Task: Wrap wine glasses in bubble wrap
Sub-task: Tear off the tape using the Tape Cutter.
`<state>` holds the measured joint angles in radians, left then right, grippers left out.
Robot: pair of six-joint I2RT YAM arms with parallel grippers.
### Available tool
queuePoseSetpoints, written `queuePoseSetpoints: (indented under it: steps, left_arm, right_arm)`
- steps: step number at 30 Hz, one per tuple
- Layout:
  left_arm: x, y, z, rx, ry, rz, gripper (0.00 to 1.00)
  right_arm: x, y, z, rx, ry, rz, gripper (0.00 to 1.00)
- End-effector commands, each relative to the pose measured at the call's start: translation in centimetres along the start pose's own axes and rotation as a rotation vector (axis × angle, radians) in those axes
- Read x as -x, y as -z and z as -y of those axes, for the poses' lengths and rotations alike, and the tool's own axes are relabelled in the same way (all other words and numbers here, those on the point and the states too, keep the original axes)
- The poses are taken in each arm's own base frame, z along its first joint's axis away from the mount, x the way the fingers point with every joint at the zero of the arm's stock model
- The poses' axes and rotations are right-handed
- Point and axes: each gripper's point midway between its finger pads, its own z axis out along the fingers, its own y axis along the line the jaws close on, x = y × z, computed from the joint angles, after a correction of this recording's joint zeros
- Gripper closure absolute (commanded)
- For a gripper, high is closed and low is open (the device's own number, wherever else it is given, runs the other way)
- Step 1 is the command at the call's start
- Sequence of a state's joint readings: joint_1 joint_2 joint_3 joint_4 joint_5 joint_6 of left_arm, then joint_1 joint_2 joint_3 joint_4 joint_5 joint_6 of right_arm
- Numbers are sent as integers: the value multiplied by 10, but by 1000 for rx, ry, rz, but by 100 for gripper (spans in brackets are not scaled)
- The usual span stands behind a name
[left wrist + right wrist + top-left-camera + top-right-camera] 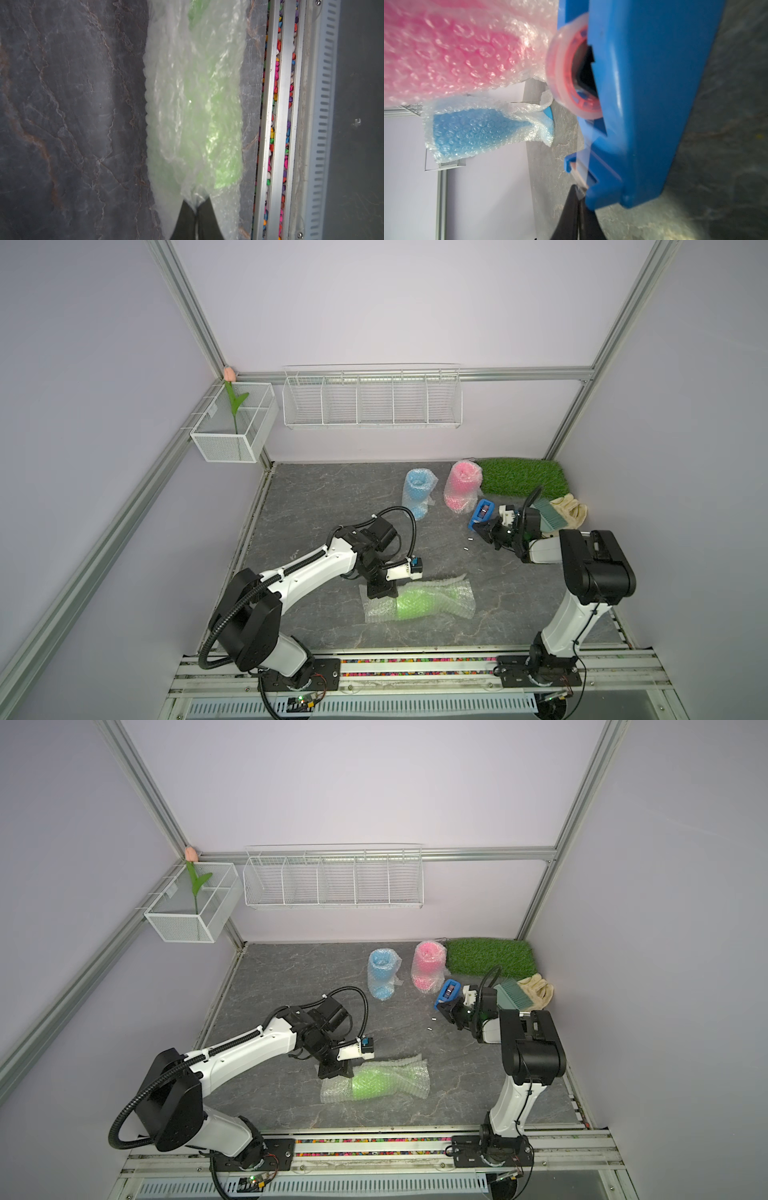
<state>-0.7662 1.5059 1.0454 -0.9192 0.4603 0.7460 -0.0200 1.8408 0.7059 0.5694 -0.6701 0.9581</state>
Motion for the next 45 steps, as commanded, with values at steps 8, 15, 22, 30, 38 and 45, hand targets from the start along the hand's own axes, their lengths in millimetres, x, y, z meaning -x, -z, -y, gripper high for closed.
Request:
queuePoseSetpoints:
  steps: [8,15,22,30,38,45]
  left_arm:
    - [-7,-5,3,-31,-4,-48,100]
    - [-7,-5,4,-32,-4,-46,100]
    - [-6,-4,4,-28,-8,-41,100]
    - [-5,-2,5,-35,-6,-43,100]
    - [-2,-1,6,-42,-9,-28,100]
    - [0,0,7,-36,-18,-14,100]
  right_arm:
    - [-25,7,56,-236,-52,-74,93]
    - [-15,12,39,-243,-2,-52,93]
    - [-8,30,-17,-217,189,-9,93]
    - [-30,54,-84,-138,438,0,93]
    - [-74,93,-149,-53,664,-21,93]
    - [-136,134,-209,95,816,-83,93]
